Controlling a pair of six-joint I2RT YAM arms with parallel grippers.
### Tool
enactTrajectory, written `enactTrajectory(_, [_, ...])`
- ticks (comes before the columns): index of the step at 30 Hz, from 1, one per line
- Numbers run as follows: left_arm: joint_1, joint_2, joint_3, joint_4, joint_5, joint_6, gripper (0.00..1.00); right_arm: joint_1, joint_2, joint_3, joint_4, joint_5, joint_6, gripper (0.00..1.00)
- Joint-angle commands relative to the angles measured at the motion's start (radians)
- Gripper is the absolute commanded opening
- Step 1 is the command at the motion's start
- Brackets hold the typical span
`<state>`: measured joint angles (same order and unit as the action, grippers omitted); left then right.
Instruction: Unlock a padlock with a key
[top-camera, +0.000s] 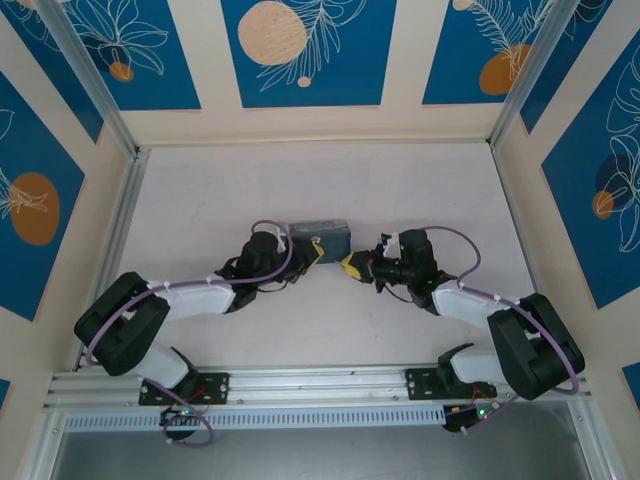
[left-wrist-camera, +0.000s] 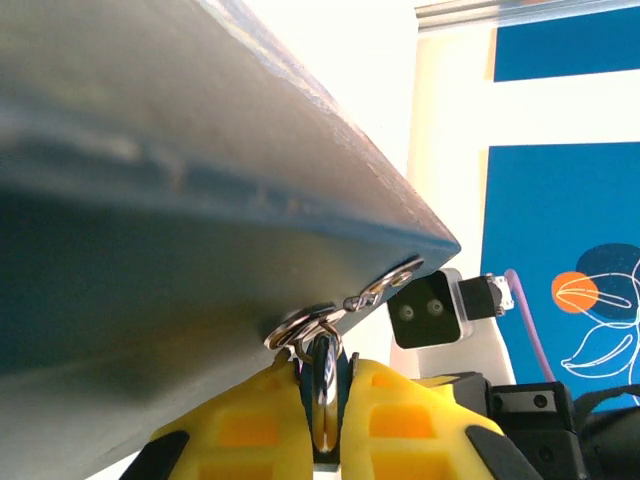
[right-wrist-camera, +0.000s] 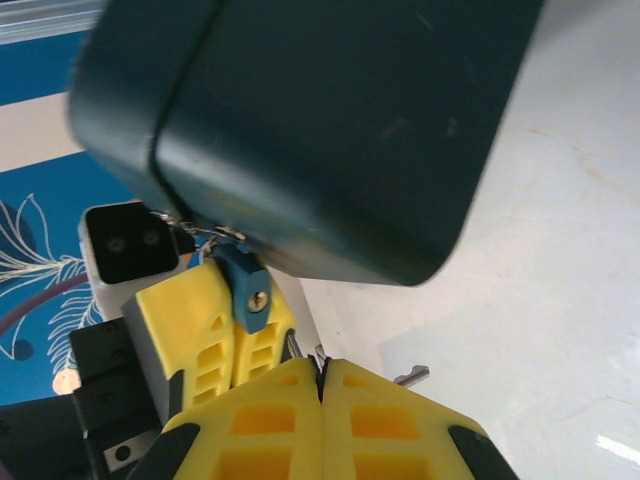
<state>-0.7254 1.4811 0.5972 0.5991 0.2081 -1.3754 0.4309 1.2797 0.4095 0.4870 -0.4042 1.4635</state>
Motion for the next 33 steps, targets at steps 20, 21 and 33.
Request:
enactTrajectory(20, [0.007,-0.041,-0.009,0.11,-0.066,-0.125,0.0,0.105,-0.003,0.021,0.086,0.213,0.128,0.0])
enactTrajectory(21, [0.007,-0.041,-0.008,0.11,-0.064,-0.124,0.0,0.106,0.005,0.027,0.088,0.211,0.128,0.0])
enactTrajectory(33, [0.007,-0.045,-0.017,0.112,-0.067,-0.125,0.0,0.126,0.074,0.078,0.123,0.206,0.136,0.0])
